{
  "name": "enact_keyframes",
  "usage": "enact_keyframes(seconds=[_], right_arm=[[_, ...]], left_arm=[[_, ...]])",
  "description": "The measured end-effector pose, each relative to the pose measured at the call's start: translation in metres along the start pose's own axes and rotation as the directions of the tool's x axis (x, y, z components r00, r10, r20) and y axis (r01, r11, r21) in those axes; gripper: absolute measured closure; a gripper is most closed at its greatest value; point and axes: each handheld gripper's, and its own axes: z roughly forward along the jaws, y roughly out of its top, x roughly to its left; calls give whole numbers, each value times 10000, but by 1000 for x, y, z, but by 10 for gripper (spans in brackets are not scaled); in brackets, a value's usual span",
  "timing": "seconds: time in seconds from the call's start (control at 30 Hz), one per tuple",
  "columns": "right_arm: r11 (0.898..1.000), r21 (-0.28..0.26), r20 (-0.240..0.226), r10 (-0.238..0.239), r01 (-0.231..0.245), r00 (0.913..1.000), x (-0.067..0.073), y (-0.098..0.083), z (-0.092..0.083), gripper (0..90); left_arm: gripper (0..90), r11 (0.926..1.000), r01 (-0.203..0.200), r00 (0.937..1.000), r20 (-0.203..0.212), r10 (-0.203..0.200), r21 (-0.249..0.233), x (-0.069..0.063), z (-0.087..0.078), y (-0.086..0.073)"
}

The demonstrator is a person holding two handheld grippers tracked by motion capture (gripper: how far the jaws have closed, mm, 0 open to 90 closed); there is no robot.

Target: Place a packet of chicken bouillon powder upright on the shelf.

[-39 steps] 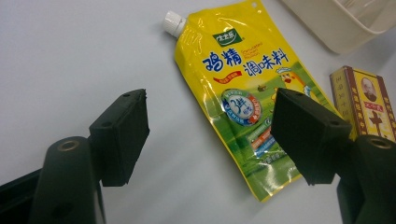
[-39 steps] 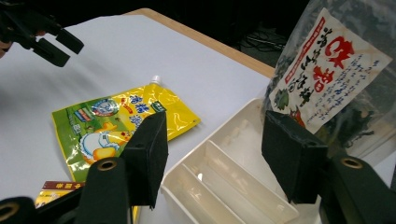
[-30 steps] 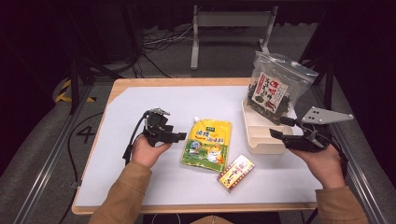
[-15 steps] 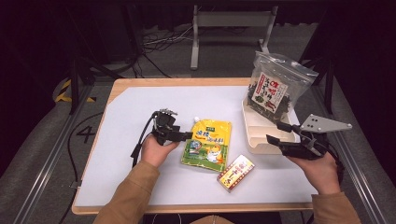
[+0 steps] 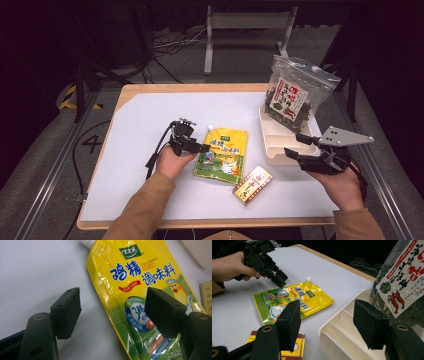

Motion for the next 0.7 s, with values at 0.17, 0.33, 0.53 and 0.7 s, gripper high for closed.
enact_keyframes(seconds=[0.17,0.33,0.53,0.7], right_arm=[[10000,85,-16,-24,24,10000,2,-1,1,391],[9999,124,-16,-36,36,10000,2,-2,1,391],[9998,181,-43,-58,59,10000,3,-3,3,390],[9998,194,-57,-50,51,10000,3,-3,4,390]], left_arm=[[291,9993,61,10000,6,-61,372,0,8,0],[298,9989,-40,10000,10,39,460,-2,11,1],[350,9980,-292,9995,173,283,560,-7,13,0],[410,9979,-373,9993,-64,377,529,-16,15,-3]])
